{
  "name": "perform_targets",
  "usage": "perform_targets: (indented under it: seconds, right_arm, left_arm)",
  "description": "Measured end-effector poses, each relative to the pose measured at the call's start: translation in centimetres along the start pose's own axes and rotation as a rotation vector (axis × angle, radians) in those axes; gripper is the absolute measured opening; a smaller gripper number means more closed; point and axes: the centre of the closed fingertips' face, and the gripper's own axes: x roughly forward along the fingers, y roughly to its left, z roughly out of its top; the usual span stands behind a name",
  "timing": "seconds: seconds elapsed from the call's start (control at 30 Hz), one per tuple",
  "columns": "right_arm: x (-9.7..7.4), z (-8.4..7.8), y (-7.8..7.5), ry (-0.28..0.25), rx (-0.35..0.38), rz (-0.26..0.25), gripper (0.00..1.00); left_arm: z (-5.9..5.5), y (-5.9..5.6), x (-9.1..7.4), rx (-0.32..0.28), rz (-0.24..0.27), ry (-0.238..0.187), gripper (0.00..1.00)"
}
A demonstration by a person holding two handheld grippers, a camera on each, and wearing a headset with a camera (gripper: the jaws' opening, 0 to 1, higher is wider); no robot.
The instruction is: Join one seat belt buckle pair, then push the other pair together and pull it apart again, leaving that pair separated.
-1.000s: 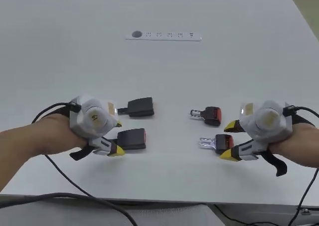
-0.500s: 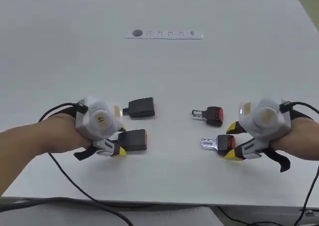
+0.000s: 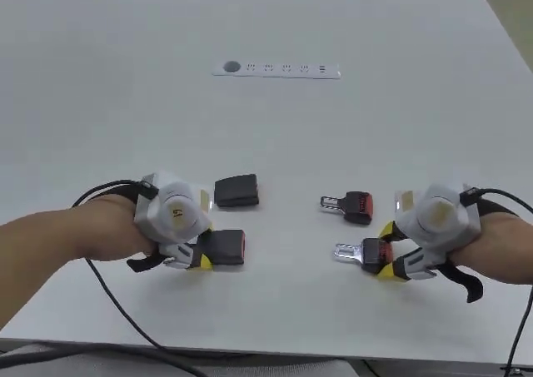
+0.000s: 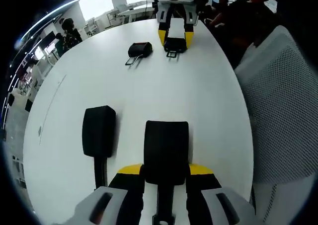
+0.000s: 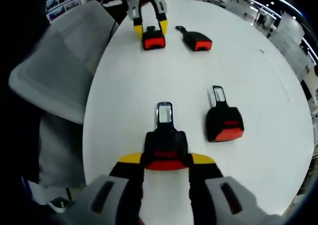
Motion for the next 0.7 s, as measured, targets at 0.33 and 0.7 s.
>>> perform_targets:
  seconds: [0.33, 0.7]
  right_arm:
    - [0.09, 0.04, -0.01, 0.020, -0.024, 0.005, 0.34]
    - [0.12, 0.24, 0.08, 0.014, -0.051, -0.003, 0.34]
  left_arm:
    - [-0.01, -0.02, 0.15, 0.013, -0.019, 0.027, 0.33]
    - [0.02, -0.09, 0.30, 0.026, -0.045, 0.042, 0.33]
